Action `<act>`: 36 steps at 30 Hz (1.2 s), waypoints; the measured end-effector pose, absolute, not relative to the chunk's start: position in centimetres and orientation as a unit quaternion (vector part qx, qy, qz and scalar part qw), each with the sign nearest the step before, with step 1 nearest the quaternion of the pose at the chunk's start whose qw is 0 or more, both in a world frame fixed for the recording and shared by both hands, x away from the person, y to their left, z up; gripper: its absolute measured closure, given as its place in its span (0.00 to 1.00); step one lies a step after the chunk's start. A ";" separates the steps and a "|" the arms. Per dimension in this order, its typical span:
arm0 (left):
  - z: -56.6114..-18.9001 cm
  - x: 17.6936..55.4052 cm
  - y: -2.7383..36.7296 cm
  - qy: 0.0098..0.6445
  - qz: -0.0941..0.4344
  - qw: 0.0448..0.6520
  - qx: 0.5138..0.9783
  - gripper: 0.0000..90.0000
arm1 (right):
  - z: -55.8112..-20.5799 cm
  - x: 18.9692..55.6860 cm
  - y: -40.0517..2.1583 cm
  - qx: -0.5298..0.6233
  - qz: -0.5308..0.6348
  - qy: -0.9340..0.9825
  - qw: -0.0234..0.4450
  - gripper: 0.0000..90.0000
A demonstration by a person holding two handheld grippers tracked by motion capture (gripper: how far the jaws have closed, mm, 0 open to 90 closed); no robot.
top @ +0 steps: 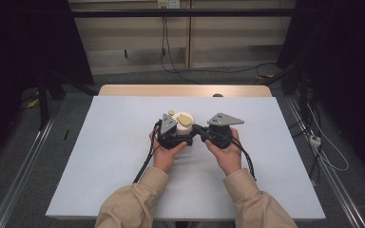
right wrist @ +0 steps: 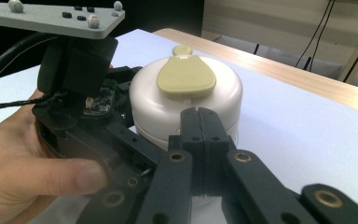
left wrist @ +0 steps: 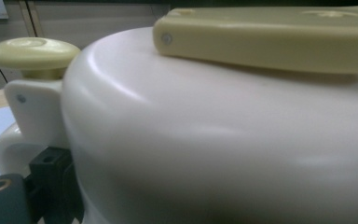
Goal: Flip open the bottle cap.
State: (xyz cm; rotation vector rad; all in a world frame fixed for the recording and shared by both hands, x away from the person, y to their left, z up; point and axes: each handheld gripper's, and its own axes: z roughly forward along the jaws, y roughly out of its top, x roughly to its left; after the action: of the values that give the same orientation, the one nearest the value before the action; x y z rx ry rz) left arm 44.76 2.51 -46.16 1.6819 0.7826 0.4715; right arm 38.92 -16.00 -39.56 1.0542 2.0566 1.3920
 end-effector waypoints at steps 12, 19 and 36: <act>-46.2 44.8 2.6 0.333 0.201 0.576 0.719 0.07 | -39.1 39.3 -15.4 0.377 0.503 0.746 0.220 1.00; -46.1 44.8 2.6 0.333 0.202 0.574 0.721 0.07 | -38.7 39.3 -15.0 0.372 0.507 0.745 0.219 1.00; -46.2 44.8 2.5 0.333 0.202 0.574 0.720 0.07 | -38.5 39.7 -14.8 0.374 0.514 0.740 0.221 1.00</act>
State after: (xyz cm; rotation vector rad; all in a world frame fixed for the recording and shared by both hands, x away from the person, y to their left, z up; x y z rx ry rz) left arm 44.77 2.54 -46.15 1.6873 0.7807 0.4736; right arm 39.65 -14.83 -38.51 1.0345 2.0446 1.4214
